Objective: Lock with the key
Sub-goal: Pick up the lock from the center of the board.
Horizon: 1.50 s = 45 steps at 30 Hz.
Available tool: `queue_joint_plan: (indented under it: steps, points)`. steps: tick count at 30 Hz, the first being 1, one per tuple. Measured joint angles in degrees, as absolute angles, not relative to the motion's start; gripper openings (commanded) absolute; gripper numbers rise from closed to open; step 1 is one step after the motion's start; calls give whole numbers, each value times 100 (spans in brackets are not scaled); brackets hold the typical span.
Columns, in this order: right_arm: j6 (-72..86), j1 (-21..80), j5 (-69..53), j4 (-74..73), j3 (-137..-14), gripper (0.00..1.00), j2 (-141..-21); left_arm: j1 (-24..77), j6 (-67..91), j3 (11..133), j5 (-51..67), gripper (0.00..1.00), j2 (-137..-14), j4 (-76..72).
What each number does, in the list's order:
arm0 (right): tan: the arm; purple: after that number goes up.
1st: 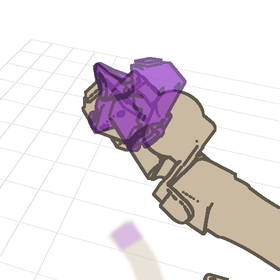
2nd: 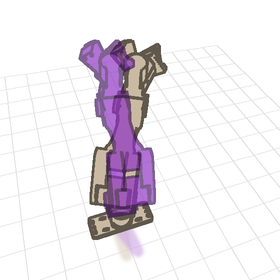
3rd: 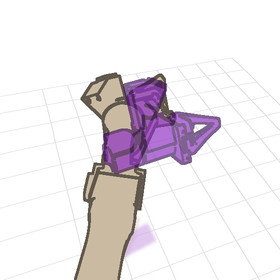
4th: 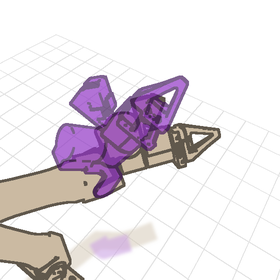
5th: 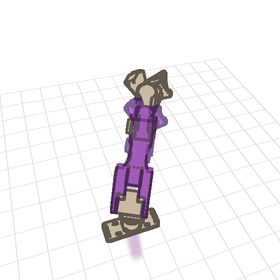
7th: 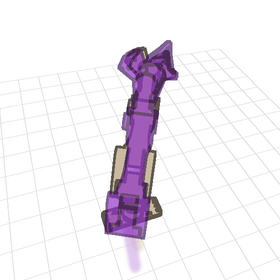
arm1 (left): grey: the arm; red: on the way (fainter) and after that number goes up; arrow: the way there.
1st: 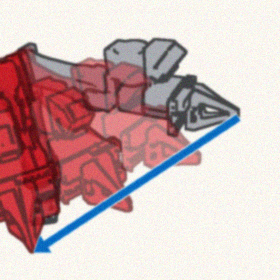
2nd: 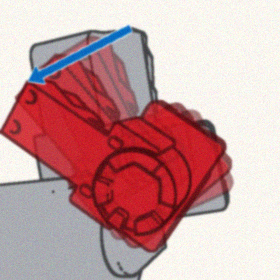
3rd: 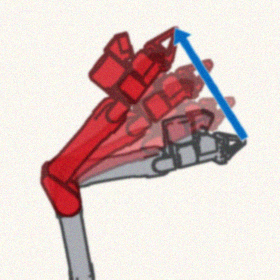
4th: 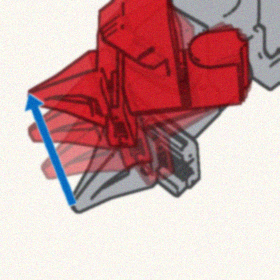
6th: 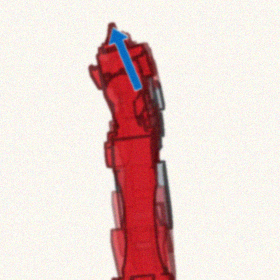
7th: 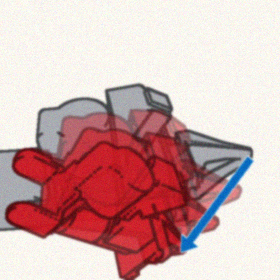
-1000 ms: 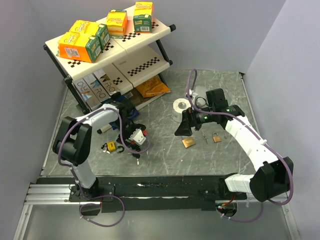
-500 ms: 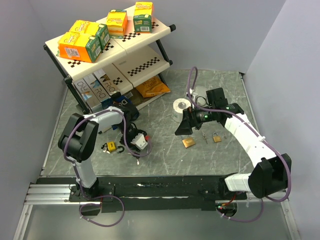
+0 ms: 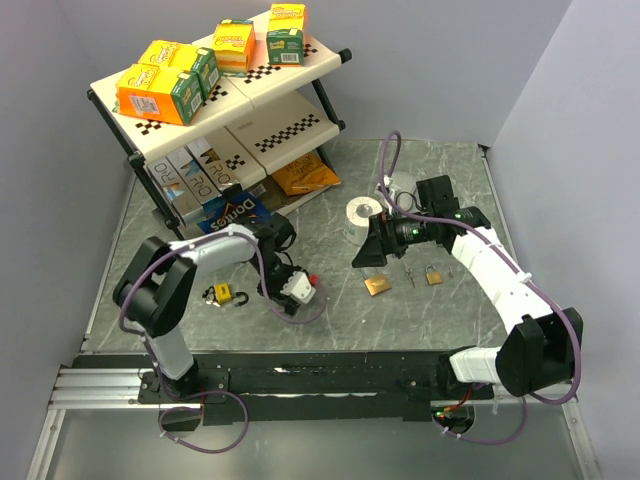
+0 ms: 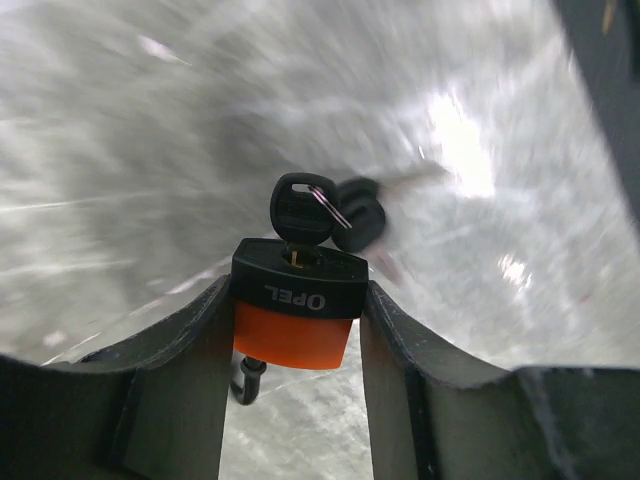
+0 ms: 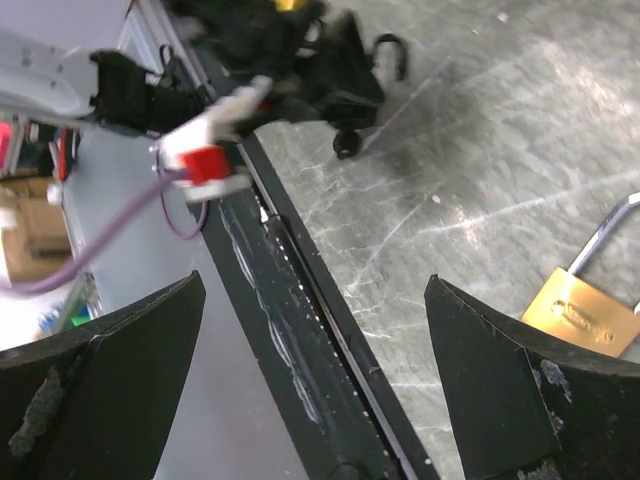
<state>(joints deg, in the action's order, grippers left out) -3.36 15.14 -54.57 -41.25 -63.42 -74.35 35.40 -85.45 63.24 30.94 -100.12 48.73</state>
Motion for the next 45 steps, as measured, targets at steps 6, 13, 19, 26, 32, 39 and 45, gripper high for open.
queue_joint_plan:
  steps: [6, 13, 19, 26, 32, 39, 45]
  points:
    - [228, 1382, -5367, -3776, -5999, 95, -7430, 3634, -7002, 6366, 3612, 1, -8947, 4445]
    - [1446, 1424, -5826, -2482, -5352, 93, -7428, 4355, -5623, 6366, 3474, 1, -7797, 3854]
    - [2532, 1920, -6018, -1146, -5212, 93, -7439, 4755, -4899, 6368, 3068, 1, -7583, 3667]
    - [3201, 2480, -6088, -287, -4711, 89, -7439, 4807, -4447, 6368, 2729, 1, -7544, 3527]
    - [3474, 2552, -6045, -38, -4617, 81, -7511, 4834, -4209, 6368, 2703, 1, -7391, 3310]
    - [3758, 2672, -6025, 158, -4617, 70, -7802, 4886, -4062, 6368, 2639, 1, -7387, 3216]
    - [3857, 2834, -6023, 285, -4617, 67, -7826, 4934, -3905, 6368, 2440, 1, -7387, 3186]
